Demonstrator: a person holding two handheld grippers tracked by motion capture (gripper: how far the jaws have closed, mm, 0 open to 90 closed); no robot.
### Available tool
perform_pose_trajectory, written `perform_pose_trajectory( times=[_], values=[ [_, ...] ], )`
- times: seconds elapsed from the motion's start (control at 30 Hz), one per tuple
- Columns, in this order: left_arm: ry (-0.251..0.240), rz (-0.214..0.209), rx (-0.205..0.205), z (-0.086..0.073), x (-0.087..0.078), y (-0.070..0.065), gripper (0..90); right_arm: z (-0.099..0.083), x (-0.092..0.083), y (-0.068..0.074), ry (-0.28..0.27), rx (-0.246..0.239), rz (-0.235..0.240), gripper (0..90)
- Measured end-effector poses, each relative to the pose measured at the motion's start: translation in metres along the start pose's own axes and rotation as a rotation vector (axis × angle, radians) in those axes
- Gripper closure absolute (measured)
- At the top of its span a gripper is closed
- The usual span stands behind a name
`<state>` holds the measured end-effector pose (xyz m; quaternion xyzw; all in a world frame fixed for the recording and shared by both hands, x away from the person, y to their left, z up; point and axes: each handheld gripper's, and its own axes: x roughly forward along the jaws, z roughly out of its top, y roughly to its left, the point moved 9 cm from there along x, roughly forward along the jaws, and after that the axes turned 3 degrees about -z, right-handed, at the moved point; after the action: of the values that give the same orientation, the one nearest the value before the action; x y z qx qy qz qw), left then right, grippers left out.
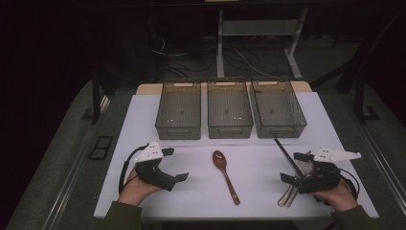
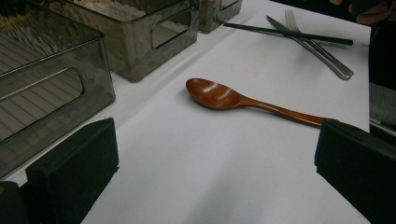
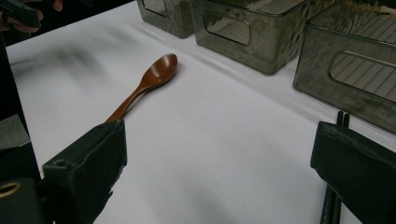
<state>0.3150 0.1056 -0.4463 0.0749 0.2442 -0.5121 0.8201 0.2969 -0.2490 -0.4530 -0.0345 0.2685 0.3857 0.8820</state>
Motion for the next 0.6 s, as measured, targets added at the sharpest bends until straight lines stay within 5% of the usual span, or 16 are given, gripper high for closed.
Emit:
perform_pose_trajectory(
  times=[0.37, 0.6],
  values=[
    [0.015, -0.014, 0.002, -0.003, 0.003, -0.002, 0.0, 0.002, -0.003, -0.001, 0.018, 0.022, -0.007, 4.0],
    [0.022, -0.022, -0.001, -0.005, 0.005, -0.003, 0.0, 0.004, -0.010, -0.012, 0.030, 0.027, -0.060, 4.0]
  ],
)
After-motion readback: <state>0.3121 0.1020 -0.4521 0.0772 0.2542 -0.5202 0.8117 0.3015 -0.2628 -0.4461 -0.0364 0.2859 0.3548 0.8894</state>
